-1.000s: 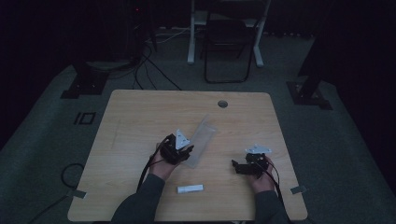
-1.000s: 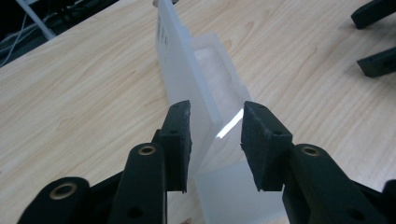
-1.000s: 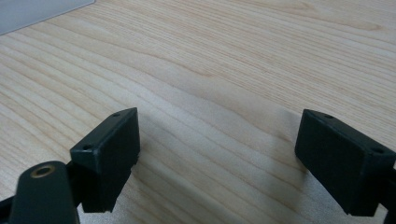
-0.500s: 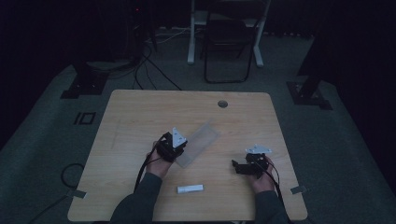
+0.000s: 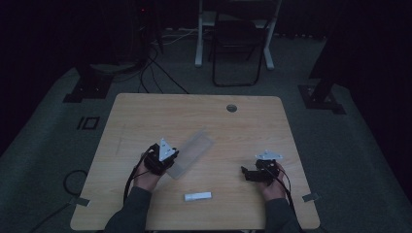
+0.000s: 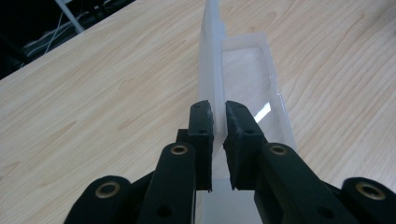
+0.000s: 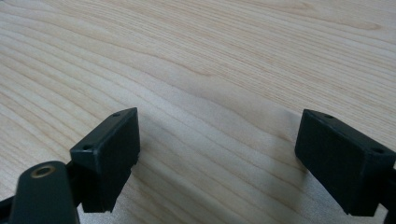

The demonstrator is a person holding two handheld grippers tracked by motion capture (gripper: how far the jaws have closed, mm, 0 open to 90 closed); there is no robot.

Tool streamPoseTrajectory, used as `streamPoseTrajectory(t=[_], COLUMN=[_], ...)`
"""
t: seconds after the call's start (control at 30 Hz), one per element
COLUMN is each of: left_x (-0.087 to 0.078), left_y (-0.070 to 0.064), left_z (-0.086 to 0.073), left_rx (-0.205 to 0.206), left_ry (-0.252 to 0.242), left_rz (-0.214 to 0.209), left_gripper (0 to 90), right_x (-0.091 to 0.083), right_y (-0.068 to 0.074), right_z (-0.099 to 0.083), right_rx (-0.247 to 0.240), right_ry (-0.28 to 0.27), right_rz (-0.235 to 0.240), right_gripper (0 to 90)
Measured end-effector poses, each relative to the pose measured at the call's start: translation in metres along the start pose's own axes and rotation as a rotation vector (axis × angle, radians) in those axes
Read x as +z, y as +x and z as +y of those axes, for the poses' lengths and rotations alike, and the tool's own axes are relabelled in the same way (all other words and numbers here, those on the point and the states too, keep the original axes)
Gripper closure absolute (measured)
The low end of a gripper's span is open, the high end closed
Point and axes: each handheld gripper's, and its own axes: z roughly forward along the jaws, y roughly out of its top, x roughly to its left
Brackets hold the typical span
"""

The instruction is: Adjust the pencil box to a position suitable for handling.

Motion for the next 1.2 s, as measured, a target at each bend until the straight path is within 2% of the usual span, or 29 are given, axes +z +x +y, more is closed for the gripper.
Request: streamPoseTrajectory(t=[0.13,0.23,0.3,0.43,0.67,0.83,1.03,1.13,1.2], left_x=[-0.006,-0.007,-0.007,-0.007,-0.008,-0.011,-0.019,-0.023,-0.024], left_y=[0.007,0.010,0.011,0.009,0.005,0.003,0.001,-0.004,-0.006], left_z=[-0.007,-0.009,-0.009,-0.008,-0.007,-0.005,-0.003,-0.002,-0.001], left_rx=[-0.036,-0.042,-0.050,-0.034,-0.029,-0.027,-0.037,-0.029,-0.039], left_ry=[-0.012,-0.010,-0.011,-0.015,-0.020,-0.023,-0.052,-0.062,-0.073], left_rz=[0.019,0.038,0.033,0.019,0.010,0.024,-0.003,-0.019,-0.035], left_gripper=[75.2,74.5,74.2,73.2,72.8,66.4,62.3,61.2,60.6], right_x=[0.000,0.000,0.000,0.000,0.000,0.000,0.000,0.000,0.000], right_y=[0.000,0.000,0.000,0.000,0.000,0.000,0.000,0.000,0.000], right_z=[0.000,0.000,0.000,0.000,0.000,0.000,0.000,0.000,0.000], right_rx=[-0.001,-0.001,-0.001,-0.001,-0.001,-0.001,-0.001,-0.001,-0.001], right_ry=[0.000,-0.001,-0.001,-0.001,-0.001,-0.001,-0.001,-0.001,-0.001], right_rz=[0.000,0.000,0.000,0.000,0.000,0.000,0.000,0.000,0.000], right_gripper=[13.8,13.8,13.8,13.8,13.8,13.8,13.8,13.8,13.8])
